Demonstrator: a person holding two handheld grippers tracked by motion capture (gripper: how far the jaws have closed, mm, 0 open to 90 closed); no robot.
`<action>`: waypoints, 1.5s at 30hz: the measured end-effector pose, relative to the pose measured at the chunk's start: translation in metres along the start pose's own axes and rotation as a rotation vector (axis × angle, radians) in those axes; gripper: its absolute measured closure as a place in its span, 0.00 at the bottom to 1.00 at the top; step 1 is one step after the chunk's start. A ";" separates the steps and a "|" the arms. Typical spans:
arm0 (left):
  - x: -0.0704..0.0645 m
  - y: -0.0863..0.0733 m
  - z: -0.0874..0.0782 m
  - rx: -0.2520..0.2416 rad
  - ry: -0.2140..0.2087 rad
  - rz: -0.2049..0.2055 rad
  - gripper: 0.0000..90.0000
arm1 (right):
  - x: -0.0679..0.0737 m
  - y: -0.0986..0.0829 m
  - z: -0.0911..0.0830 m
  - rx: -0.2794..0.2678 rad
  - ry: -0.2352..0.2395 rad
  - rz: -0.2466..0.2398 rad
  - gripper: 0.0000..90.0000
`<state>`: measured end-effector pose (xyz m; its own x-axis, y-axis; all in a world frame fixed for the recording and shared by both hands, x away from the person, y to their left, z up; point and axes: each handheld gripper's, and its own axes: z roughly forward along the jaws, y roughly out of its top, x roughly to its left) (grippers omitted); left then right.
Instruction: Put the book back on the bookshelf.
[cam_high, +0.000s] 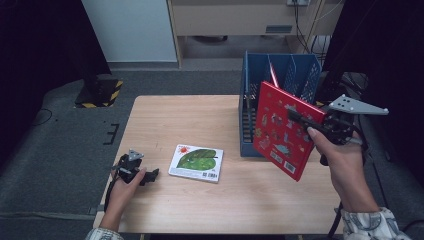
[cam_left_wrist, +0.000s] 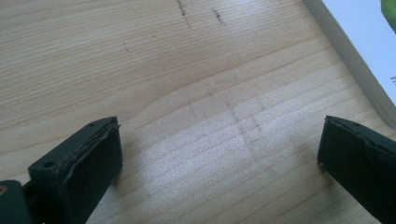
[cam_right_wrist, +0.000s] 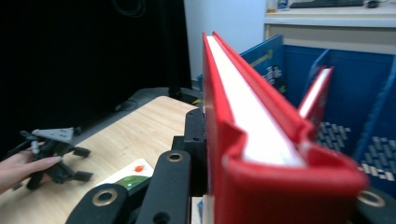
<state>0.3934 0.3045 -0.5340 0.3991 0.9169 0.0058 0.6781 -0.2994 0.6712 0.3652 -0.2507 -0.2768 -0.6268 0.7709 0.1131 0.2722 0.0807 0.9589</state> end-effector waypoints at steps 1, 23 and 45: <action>0.000 0.000 0.000 0.000 0.000 0.000 0.00 | -0.001 0.001 -0.001 -0.001 -0.011 -0.003 0.88; 0.000 0.000 0.000 -0.002 0.001 0.000 0.00 | -0.030 0.005 -0.016 0.007 -0.141 0.019 0.88; -0.001 0.000 0.001 -0.004 -0.001 -0.002 0.00 | -0.058 0.010 -0.005 0.033 -0.256 0.050 0.88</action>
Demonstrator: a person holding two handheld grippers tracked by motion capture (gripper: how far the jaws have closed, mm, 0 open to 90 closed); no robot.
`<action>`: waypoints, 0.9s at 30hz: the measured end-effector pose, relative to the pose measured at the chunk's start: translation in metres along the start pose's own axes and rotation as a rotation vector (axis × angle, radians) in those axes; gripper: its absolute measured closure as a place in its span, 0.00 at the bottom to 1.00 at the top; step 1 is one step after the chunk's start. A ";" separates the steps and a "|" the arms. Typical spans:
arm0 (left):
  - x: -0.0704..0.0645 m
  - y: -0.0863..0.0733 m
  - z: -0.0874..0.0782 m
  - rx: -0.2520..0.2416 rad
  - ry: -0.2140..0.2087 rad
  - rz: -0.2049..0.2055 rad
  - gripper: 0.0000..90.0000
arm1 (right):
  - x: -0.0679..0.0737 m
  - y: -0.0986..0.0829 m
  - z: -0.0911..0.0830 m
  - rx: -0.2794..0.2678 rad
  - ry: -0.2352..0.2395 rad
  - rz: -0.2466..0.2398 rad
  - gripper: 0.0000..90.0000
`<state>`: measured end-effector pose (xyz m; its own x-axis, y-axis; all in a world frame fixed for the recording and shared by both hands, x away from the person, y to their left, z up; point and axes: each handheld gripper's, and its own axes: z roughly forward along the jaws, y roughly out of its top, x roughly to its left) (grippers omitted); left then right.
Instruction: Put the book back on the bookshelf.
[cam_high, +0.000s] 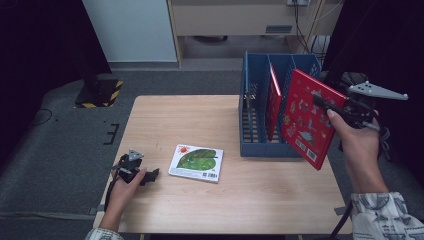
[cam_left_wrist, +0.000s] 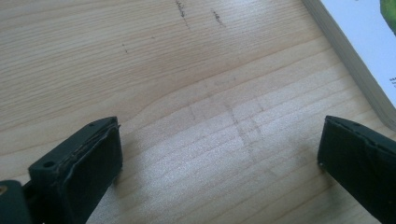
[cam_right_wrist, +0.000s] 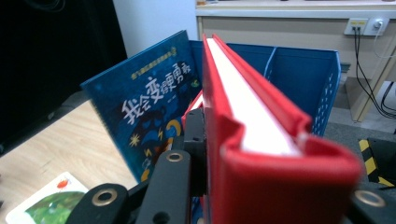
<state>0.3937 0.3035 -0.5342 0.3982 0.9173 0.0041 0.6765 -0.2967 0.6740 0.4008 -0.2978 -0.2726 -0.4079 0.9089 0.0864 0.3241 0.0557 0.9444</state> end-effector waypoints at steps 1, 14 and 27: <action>0.000 0.000 0.000 0.000 0.000 0.000 0.00 | -0.001 0.001 0.002 -0.001 -0.003 0.004 0.88; 0.000 0.000 0.000 0.001 -0.002 0.003 0.00 | 0.003 0.010 0.032 0.005 -0.062 -0.017 0.88; 0.000 0.000 0.000 0.002 -0.002 0.005 0.00 | -0.003 0.012 0.052 -0.001 -0.111 -0.012 0.88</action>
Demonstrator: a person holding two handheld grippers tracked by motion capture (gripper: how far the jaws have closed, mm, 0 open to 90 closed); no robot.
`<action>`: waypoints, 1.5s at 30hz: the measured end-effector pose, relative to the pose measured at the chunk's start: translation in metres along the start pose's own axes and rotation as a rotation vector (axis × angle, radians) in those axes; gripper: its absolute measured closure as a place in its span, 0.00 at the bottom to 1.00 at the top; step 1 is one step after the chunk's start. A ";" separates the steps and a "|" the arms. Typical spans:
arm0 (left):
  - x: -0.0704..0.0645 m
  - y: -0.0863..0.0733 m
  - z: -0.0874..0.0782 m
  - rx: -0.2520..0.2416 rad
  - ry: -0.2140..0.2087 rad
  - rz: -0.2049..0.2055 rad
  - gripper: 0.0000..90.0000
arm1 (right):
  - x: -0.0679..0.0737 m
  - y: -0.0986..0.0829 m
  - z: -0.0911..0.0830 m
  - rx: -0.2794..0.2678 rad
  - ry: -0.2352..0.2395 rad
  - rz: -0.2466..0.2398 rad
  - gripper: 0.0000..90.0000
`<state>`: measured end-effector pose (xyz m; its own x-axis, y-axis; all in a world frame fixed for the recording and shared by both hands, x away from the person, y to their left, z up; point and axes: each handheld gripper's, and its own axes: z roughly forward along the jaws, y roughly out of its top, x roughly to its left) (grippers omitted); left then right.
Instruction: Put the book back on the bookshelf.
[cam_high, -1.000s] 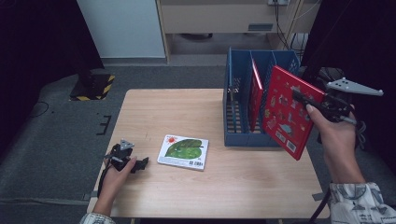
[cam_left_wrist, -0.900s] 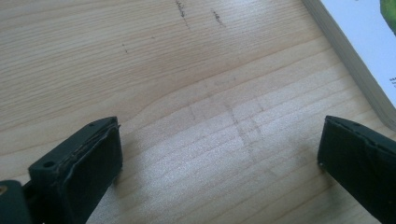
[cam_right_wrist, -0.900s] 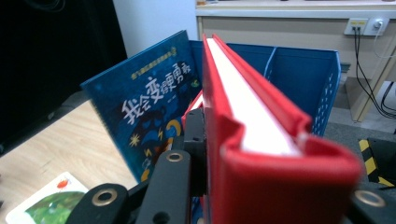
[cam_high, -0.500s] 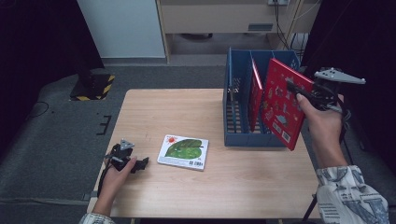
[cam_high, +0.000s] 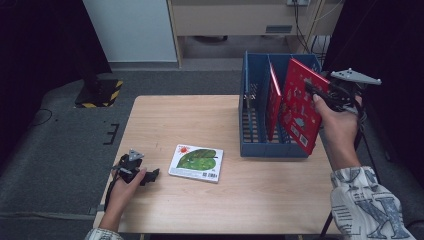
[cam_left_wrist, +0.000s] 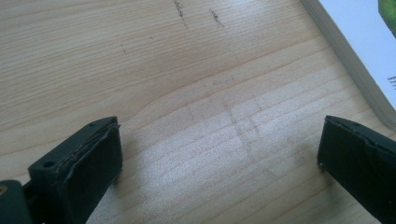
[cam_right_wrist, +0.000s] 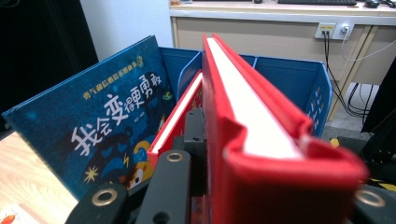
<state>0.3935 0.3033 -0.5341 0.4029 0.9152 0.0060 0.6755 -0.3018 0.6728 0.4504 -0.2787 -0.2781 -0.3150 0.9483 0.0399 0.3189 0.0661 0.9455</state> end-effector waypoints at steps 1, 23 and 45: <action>0.000 0.000 0.000 0.000 0.000 0.000 0.00 | 0.000 0.000 0.001 -0.001 -0.005 0.002 0.88; 0.000 -0.001 0.000 -0.007 -0.001 0.001 0.00 | 0.007 0.013 0.030 -0.023 -0.042 0.007 0.88; -0.001 0.000 0.001 -0.011 -0.003 -0.002 0.00 | 0.007 0.009 0.065 -0.012 -0.087 0.055 0.88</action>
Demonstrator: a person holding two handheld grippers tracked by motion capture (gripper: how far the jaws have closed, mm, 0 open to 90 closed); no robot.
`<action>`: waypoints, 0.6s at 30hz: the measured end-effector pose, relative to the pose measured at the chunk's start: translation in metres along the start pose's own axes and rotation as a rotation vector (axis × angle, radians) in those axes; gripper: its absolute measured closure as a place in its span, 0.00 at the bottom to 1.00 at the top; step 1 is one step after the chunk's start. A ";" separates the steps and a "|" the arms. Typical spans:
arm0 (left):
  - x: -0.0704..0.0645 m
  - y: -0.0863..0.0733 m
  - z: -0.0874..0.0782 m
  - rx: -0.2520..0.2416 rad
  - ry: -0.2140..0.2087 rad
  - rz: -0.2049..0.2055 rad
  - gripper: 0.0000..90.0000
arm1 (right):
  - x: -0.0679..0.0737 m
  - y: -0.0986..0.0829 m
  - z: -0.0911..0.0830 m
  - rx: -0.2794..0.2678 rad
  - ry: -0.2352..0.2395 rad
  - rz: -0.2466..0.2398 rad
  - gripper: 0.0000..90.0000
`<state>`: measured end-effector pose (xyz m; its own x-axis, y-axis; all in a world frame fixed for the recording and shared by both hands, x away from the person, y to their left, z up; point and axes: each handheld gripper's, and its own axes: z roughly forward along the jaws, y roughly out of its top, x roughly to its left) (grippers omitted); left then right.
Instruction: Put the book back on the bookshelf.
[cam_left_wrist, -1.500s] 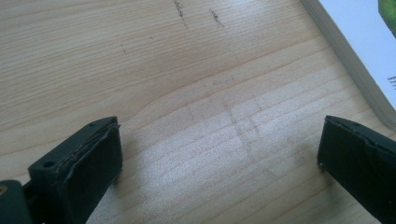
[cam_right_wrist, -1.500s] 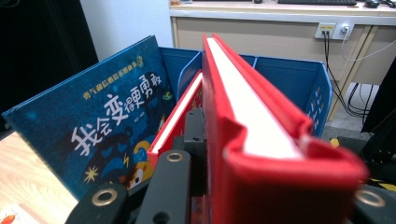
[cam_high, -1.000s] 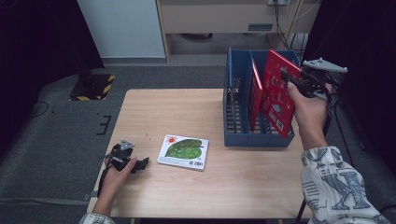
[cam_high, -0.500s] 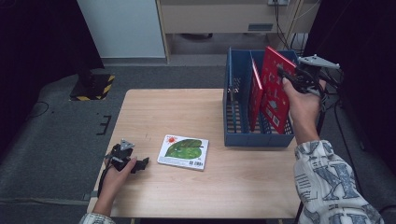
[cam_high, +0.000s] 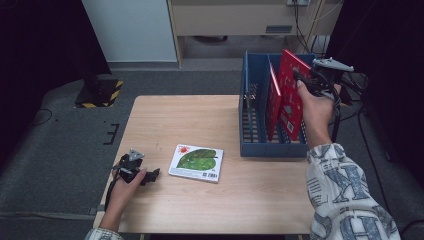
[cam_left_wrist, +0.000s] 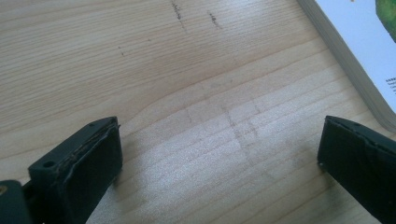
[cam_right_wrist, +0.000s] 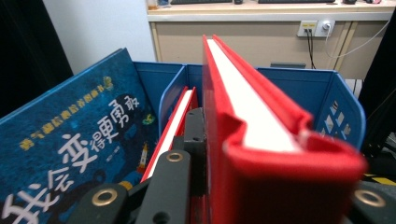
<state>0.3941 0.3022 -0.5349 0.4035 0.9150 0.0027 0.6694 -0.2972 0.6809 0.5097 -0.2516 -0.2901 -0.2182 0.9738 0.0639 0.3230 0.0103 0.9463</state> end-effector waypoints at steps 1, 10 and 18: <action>0.000 0.000 0.000 0.000 0.000 0.000 0.00 | 0.001 -0.001 0.003 0.002 -0.005 0.001 0.88; 0.000 0.000 0.000 0.000 -0.004 0.003 0.00 | 0.004 -0.005 0.018 -0.001 -0.023 0.006 0.88; -0.001 0.001 0.001 -0.001 -0.006 0.002 0.00 | 0.008 -0.010 0.026 -0.001 -0.026 -0.013 0.88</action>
<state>0.3947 0.3012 -0.5350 0.4089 0.9126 -0.0004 0.6678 -0.2989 0.6817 0.5289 -0.2377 -0.3073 -0.1982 0.9792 0.0431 0.3190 0.0228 0.9475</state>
